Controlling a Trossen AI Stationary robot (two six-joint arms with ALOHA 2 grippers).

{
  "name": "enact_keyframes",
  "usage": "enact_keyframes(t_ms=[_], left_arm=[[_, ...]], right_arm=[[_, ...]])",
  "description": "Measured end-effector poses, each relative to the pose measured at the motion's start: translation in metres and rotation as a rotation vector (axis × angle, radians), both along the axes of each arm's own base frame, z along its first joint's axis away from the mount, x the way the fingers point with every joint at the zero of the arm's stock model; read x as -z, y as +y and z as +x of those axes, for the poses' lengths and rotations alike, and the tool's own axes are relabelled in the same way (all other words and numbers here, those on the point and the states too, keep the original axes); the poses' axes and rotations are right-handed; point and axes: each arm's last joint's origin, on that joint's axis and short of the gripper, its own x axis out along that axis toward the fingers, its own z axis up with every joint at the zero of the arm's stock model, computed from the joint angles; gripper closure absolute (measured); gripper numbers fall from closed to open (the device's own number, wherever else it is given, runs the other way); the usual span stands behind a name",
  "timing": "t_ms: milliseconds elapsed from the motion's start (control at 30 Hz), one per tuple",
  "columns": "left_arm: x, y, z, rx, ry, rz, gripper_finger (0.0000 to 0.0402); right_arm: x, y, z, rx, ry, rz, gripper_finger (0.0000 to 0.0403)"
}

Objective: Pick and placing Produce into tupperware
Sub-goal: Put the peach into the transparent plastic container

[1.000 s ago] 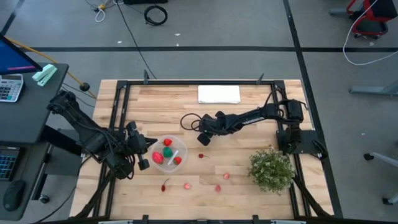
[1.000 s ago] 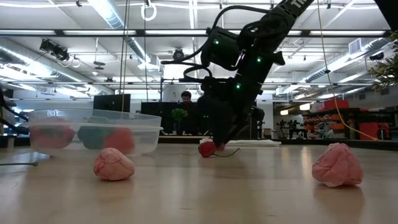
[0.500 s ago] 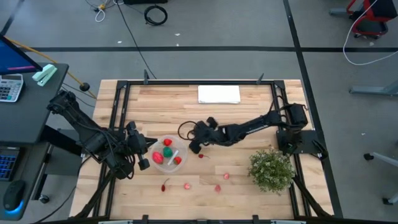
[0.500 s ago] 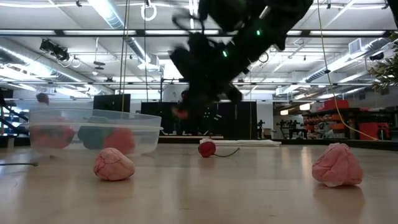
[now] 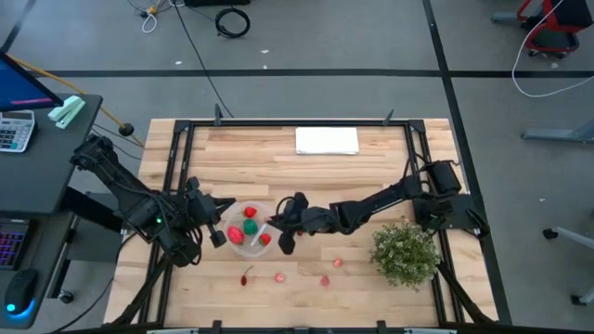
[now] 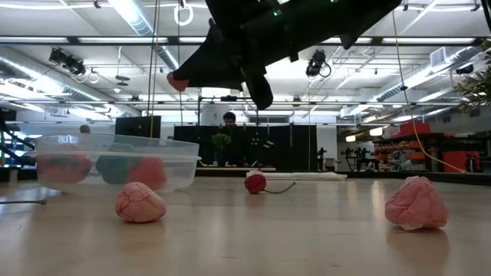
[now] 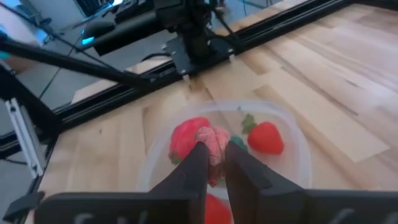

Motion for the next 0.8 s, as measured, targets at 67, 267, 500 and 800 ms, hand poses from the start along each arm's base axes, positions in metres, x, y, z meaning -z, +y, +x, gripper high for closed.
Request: enact_keyframes(t_ms=[67, 267, 500, 800], left_arm=[[0.0, 0.0, 0.0, 0.0, -0.002, -0.001, 0.0378], [0.0, 0.0, 0.0, -0.001, -0.003, 0.0, 0.039], [0.0, 0.0, 0.0, 0.0, -0.003, 0.001, 0.0393], [-0.001, -0.001, 0.001, 0.006, -0.001, 0.015, 0.0382]], right_arm=[[0.002, 0.001, -0.001, -0.006, 0.021, -0.01, 0.035], [0.015, -0.002, -0.003, 0.021, 0.113, -0.003, 0.0327], [0.012, -0.005, 0.0, 0.037, 0.071, 0.037, 0.0317], [0.024, 0.017, 0.038, -0.009, 0.045, 0.041, 0.0317]])
